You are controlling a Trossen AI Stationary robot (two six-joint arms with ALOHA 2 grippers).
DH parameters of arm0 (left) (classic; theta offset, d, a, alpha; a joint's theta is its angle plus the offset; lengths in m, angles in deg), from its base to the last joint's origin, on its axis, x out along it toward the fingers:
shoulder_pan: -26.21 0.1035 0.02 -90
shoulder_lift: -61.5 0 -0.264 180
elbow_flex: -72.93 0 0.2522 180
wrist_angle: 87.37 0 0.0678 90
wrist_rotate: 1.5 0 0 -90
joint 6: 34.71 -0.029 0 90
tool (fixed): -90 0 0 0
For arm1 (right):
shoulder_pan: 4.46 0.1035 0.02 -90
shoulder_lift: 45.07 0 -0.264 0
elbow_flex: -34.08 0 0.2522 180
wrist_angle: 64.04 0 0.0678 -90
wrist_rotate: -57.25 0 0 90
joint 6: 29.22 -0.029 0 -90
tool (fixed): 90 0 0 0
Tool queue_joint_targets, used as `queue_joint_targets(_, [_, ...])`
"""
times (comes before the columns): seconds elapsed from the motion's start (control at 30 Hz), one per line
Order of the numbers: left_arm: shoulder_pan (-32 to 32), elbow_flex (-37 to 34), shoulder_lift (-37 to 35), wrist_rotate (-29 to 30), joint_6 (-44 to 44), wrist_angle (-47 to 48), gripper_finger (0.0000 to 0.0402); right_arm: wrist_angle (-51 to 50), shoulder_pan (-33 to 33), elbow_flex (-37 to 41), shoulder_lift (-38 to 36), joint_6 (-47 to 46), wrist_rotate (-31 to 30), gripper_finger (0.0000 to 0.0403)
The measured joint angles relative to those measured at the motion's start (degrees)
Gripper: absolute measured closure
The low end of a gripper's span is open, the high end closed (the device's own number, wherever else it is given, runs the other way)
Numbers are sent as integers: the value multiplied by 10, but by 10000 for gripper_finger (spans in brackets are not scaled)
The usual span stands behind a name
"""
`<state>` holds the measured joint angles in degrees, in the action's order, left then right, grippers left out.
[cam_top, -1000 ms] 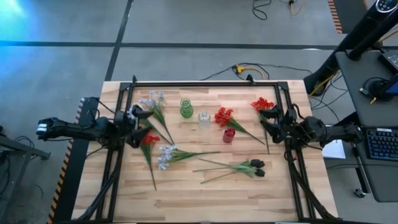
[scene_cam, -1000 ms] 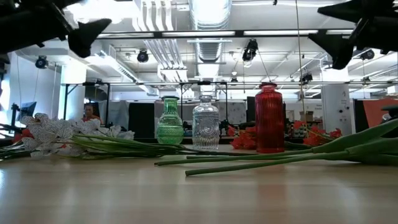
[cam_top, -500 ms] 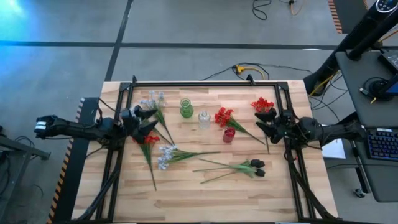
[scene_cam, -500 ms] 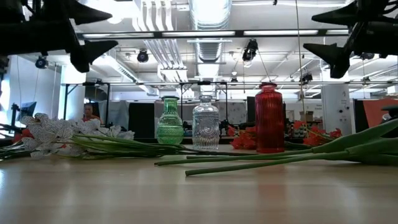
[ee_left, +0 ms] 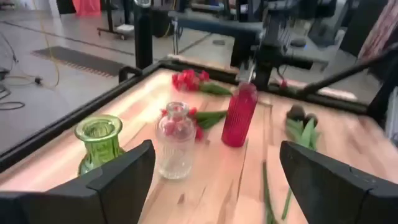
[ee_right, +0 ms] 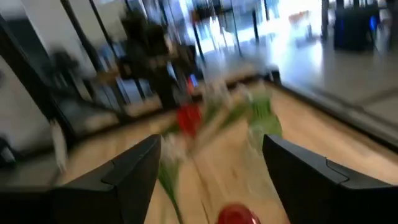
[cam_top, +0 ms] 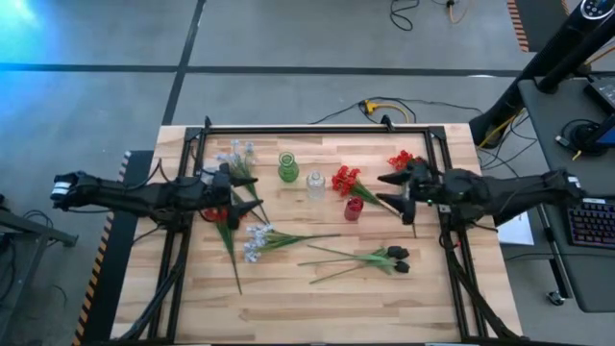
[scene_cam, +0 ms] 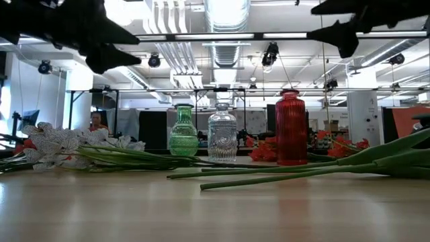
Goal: Sort flowers into vase by color
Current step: Put the center black tulip into the green vase
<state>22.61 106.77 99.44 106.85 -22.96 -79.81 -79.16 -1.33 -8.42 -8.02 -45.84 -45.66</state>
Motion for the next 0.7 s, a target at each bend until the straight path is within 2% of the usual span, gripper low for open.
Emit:
queue_joint_targets(0.13, [0,14,14,-29,-26,-12,74,-77,6,-79,72,5,14,144])
queue_joint_targets(0.3, [0,20,20,-29,-81,-9,74,-118,22,-166,139,34,16,149])
queue_joint_targets(0.7, [0,41,18,-29,-112,-9,74,-202,59,-283,253,48,13,152])
